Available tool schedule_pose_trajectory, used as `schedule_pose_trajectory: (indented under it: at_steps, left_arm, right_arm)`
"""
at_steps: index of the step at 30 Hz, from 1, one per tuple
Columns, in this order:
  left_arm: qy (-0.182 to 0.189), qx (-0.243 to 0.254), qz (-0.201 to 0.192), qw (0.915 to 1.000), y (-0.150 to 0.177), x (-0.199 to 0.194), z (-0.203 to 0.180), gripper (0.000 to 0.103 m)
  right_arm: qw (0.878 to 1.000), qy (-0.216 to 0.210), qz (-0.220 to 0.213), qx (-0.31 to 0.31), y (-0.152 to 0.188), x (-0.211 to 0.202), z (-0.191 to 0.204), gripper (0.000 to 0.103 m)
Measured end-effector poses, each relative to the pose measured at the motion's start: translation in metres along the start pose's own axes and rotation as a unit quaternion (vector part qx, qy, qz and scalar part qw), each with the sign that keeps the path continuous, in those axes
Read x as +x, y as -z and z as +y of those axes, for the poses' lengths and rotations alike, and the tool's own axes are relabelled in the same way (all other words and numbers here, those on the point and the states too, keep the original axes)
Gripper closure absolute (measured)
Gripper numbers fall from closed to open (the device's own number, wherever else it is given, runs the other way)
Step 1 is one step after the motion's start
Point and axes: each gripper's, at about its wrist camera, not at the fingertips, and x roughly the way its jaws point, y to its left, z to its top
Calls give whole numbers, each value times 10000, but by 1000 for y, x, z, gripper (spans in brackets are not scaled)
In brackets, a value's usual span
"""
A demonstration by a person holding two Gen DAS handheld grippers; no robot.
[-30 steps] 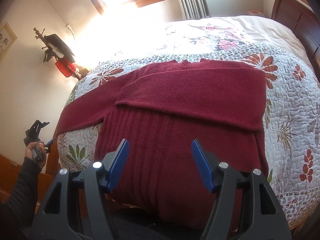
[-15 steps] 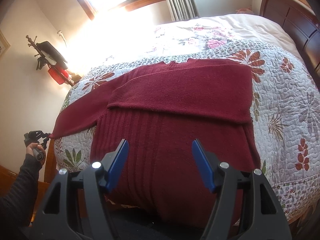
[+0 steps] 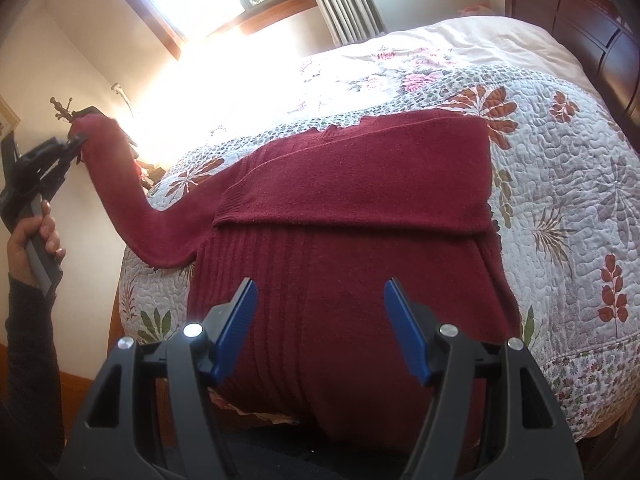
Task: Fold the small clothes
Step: 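Grasp the other sleeve cuff with the left gripper and lift it, then fold the held sleeve across the sweater body with the left gripper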
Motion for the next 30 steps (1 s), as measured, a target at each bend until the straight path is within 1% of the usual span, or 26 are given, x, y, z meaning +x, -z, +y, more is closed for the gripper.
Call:
schedule_pose_trajectory:
  at_steps: [2, 4, 8, 10, 13, 16, 18, 19, 21, 22, 23, 24, 26, 27, 28, 29, 30]
  left_arm:
    - [275, 250, 330, 9988, 15, 29, -37, 95]
    - [393, 522, 733, 9952, 37, 59, -70, 95]
    - [584, 842, 1488, 9835, 85, 112, -115, 95]
    - [617, 993, 1844, 9759, 110, 135, -132, 95]
    - [650, 1219, 2178, 9662, 145, 156, -152, 95]
    - [633, 1425, 2379, 9587, 170, 169, -172, 95]
    - [637, 1489, 2495, 9547, 182, 174, -178, 95]
    - [643, 1497, 2523, 9538, 185, 174, -179, 93]
    - [739, 1406, 2504, 9550, 186, 170, -176, 80]
    - [792, 1342, 2466, 9565, 186, 164, -175, 58]
    - [839, 1332, 2409, 9577, 184, 158, -175, 41]
    - [873, 1330, 2335, 9593, 183, 150, -173, 37]
    - [883, 1189, 2330, 9611, 181, 134, -162, 36]
    - [866, 1038, 2348, 9626, 180, 127, -154, 36]
    - [829, 852, 2340, 9649, 180, 118, -143, 36]
    - [771, 684, 2330, 9670, 180, 109, -132, 36]
    - [698, 533, 2313, 9689, 182, 100, -122, 36]
  right_arm:
    - [10000, 44, -45, 71, 1, -5, -8, 37]
    - [9997, 111, -98, 171, 2, -10, -18, 37]
    - [9986, 224, -205, 436, 3, -22, -42, 37]
    - [9974, 158, -227, 658, 2, -27, -56, 37]
    - [9948, -13, -195, 1001, -2, -31, -77, 37]
    - [9922, -217, -137, 1223, -10, -30, -91, 35]
    - [9903, -419, -64, 1323, -18, -26, -97, 30]
    - [9893, -515, -34, 1364, -23, -22, -100, 28]
    - [9857, -744, -2, 1510, -35, -13, -107, 22]
    - [9821, -913, 18, 1650, -42, -7, -112, 21]
    - [9772, -1124, 38, 1799, -49, -2, -116, 21]
    - [9721, -1336, 75, 1926, -58, 7, -121, 21]
    - [9660, -1601, 195, 2018, -78, 27, -125, 22]
    - [9622, -1771, 333, 2041, -88, 41, -126, 31]
    - [9553, -2002, 530, 2109, -97, 59, -128, 37]
    - [9475, -2181, 736, 2221, -105, 76, -130, 46]
    - [9416, -2285, 918, 2298, -111, 94, -132, 50]
